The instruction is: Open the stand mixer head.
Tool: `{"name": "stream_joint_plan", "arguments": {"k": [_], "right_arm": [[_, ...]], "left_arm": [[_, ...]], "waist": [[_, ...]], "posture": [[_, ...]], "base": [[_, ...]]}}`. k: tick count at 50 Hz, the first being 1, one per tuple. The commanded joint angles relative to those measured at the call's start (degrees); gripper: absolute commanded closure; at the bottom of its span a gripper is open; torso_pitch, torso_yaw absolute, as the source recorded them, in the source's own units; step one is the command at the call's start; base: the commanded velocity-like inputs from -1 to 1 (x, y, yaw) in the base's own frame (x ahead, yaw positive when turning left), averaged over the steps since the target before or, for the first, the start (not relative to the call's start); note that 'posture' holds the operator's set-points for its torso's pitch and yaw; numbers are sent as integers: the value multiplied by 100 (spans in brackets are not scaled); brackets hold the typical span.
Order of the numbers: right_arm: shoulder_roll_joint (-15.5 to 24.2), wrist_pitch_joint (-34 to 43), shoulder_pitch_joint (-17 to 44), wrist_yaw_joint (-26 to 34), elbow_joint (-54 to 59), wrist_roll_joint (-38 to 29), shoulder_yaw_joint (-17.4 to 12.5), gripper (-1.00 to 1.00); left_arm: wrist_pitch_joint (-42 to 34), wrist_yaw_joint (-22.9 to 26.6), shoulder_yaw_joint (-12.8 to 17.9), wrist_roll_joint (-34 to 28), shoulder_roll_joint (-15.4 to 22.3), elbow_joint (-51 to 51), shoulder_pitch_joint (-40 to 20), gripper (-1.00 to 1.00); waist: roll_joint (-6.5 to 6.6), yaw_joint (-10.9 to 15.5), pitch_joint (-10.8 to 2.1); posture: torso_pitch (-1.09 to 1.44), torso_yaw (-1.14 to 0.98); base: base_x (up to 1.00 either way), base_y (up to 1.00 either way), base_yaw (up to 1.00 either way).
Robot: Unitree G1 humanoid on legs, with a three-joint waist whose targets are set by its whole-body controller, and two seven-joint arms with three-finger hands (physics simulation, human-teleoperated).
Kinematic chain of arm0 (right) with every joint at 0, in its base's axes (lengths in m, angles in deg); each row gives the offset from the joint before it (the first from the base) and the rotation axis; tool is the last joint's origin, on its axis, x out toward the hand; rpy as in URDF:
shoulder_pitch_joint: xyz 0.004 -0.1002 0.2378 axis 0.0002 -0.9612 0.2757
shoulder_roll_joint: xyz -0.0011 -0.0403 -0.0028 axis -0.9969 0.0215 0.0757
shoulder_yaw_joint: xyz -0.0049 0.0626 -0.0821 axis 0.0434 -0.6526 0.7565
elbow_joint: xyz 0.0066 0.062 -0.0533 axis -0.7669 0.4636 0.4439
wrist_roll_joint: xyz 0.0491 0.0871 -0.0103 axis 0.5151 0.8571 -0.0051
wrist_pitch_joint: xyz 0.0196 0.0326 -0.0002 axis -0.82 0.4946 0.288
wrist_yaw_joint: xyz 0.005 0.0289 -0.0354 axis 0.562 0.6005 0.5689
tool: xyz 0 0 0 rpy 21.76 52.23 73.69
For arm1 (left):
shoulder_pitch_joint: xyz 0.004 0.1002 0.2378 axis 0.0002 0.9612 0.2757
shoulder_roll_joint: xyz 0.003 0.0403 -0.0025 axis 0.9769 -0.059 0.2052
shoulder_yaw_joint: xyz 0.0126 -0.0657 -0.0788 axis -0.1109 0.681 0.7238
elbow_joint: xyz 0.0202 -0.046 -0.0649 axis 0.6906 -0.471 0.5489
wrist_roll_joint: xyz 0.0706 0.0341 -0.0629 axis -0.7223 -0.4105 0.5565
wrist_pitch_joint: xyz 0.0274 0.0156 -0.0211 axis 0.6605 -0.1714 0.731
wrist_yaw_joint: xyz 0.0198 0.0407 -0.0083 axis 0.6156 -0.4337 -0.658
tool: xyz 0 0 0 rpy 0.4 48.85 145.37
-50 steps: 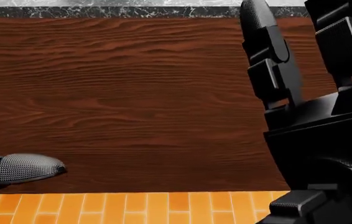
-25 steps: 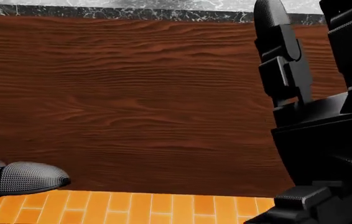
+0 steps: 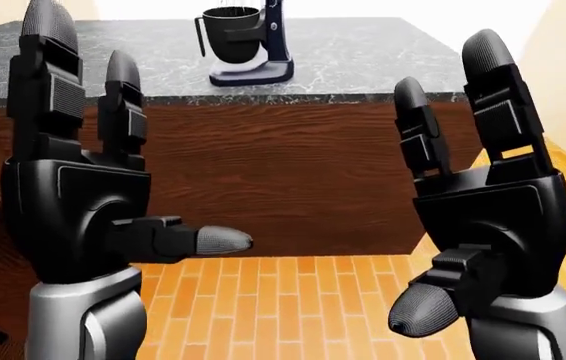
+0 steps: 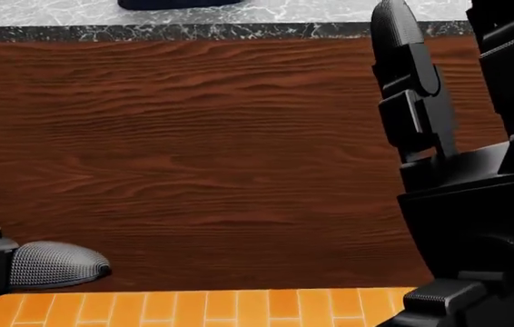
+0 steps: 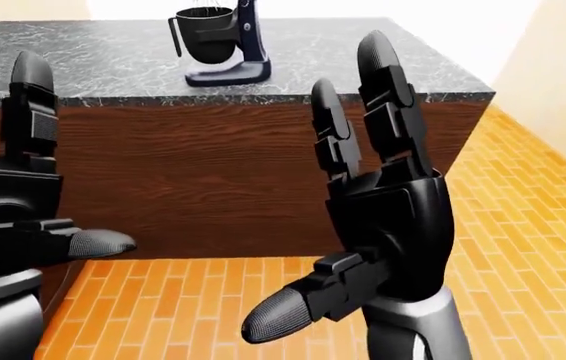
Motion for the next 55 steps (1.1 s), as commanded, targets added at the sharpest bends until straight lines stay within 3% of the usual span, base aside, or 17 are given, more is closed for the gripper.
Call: {"name": "stream_joint_plan", "arguments": {"k": [1,5,7,12,14,15,17,25,28,30,32,38,42,44,51,53,55], "right_arm": [[40,-165,175,41,-121,-40,-15,-100],[168,-338,109,60,-121,84,65,-100],[217,-363,92,47,-121,-2,116,-100],[219,-405,67,64,-121,-58,160,-100],[247,-422,57,77,-121,16,164,-100],[250,-423,28,113,-121,22,165,-100],[207,-403,13,158,-121,-73,172,-100],[215,-402,20,159,-121,-21,170,-100],[150,-350,56,120,-121,-171,158,-100],[136,-377,43,137,-121,-209,184,-100],[164,-389,38,130,-121,-175,204,-100],[154,-344,45,128,-121,-130,181,-100],[121,-303,42,151,-121,-164,177,-100],[27,-171,30,159,-122,-417,173,-100],[60,-285,6,179,-121,-128,138,-100],[133,-356,-9,149,-121,-148,176,-100],[78,-276,7,138,-121,-384,216,-100]], "left_arm": [[156,-14,101,-25,54,109,-145,-100],[160,-37,96,-9,75,109,-149,-100],[159,-45,94,-3,81,109,-149,-100],[174,-65,81,7,102,109,-148,-100],[167,-65,91,13,102,109,-153,-100],[169,-66,86,11,102,109,-151,-100],[174,-61,90,12,103,109,-147,-100],[182,-94,80,38,128,109,-148,-100],[167,-88,93,42,117,109,-154,-100],[164,-78,102,44,108,109,-152,-100],[156,-82,104,51,112,109,-165,-100],[144,-60,104,30,84,109,-159,-100],[145,-63,99,32,89,109,-164,-100],[154,-67,93,28,94,109,-157,-100],[177,-101,73,50,124,109,-149,-100],[178,-101,70,49,127,109,-152,-100],[172,-99,82,50,129,109,-157,-100]], "waist": [[-73,2,-158],[76,-56,-320],[207,-124,31],[468,-228,-452],[386,-182,-292],[460,-127,-474],[426,-34,-7],[90,9,-367],[113,-60,127],[183,-93,-257],[371,-120,-285],[346,-64,-162],[172,-27,-345],[-121,11,-316],[177,-55,-527],[237,-101,82],[220,-122,-57]], "posture": [[0,0],[0,0],[0,0],[0,0],[0,0],[0,0],[0,0],[0,0],[0,0],[0,0],[0,0],[0,0],[0,0],[0,0],[0,0],[0,0],[0,0]], "base": [[0,0,0],[17,0,0],[68,0,0],[3,0,0],[0,0,0],[49,0,0],[75,0,0],[7,0,0],[34,0,0],[0,0,0],[0,0,0],[30,0,0],[12,0,0],[6,0,0],[8,0,0],[100,0,0],[69,0,0]]}}
